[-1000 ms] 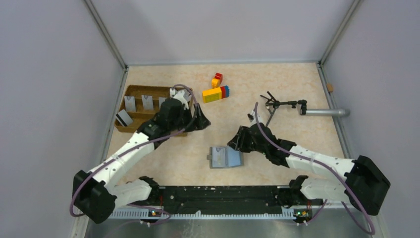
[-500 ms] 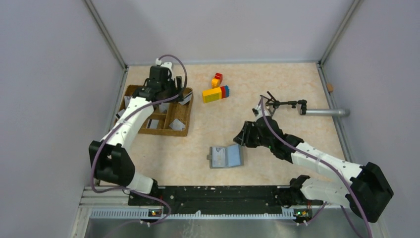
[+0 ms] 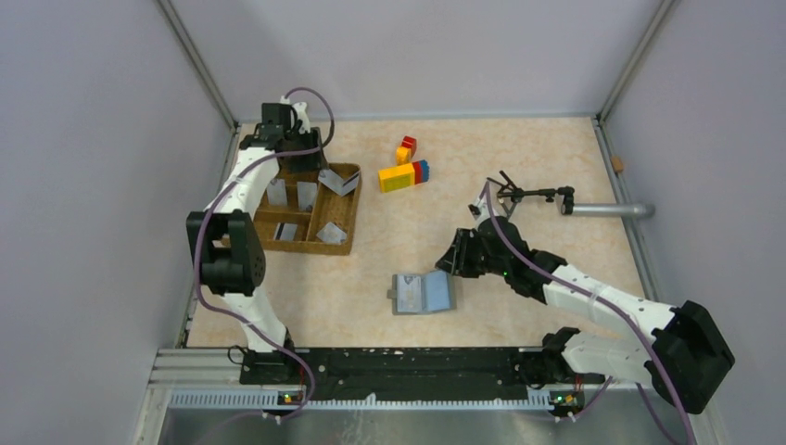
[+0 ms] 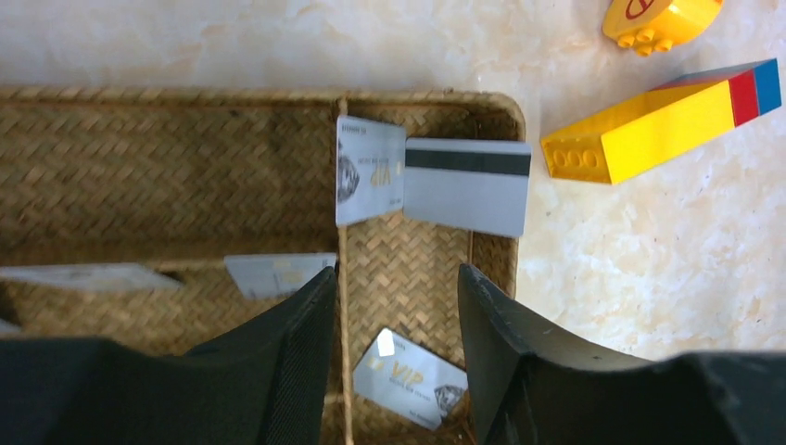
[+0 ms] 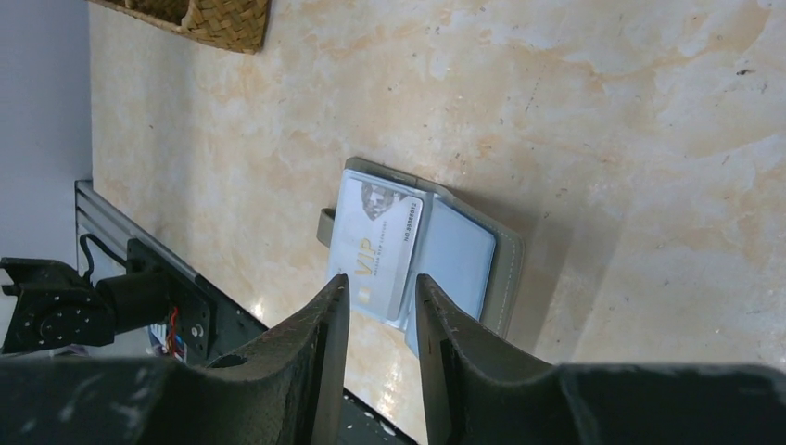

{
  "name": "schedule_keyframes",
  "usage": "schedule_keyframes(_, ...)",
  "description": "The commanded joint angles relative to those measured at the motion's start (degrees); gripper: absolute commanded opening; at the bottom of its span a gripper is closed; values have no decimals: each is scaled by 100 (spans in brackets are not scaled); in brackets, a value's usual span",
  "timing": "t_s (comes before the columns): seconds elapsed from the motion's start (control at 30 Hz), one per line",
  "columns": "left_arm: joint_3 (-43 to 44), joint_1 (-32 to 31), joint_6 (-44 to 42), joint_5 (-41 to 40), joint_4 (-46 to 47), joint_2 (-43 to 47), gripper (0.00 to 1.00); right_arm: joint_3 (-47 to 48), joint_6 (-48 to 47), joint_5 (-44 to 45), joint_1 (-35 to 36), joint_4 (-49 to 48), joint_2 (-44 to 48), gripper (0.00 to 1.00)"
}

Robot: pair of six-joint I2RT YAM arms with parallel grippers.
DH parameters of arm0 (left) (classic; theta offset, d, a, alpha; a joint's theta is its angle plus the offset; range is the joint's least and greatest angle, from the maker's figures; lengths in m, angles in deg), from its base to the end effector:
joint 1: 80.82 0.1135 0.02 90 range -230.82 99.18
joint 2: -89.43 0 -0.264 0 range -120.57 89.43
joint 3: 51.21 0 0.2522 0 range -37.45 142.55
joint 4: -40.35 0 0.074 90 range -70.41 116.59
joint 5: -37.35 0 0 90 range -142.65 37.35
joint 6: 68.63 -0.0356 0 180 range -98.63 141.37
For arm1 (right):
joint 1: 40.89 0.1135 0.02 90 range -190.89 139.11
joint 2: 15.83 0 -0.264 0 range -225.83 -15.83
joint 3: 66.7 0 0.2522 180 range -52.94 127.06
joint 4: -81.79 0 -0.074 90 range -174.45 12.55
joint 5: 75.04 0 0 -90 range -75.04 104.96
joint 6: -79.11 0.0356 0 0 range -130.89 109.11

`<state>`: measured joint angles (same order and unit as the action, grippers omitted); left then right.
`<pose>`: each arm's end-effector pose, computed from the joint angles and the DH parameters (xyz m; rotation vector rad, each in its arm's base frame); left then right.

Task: Put the credit cards into the card holder
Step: Pick up the credit card from the storage box.

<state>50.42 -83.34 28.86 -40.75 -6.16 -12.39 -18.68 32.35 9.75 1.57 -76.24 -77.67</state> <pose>0.4002 -0.0250 0.2919 -0.0048 2.3884 -0.3304 0.1668 0.1570 0.2220 -0.0388 2.3536 0.8976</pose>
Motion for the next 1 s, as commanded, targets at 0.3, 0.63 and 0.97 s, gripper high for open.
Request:
schedule_keyframes(0.3,1037,474,-197,583,-169,-982,45,195,184,-59,-80,-180,-198,30)
schedule_keyframes(0.63,1154,548,-141,1091,-73,-1343,44,169,251,-132,-80,-246,-276,29)
schedule_keyframes(0.97,1195,549,-100,1119,-122,-1544,38,151,281,-95,-80,-227,-245,29)
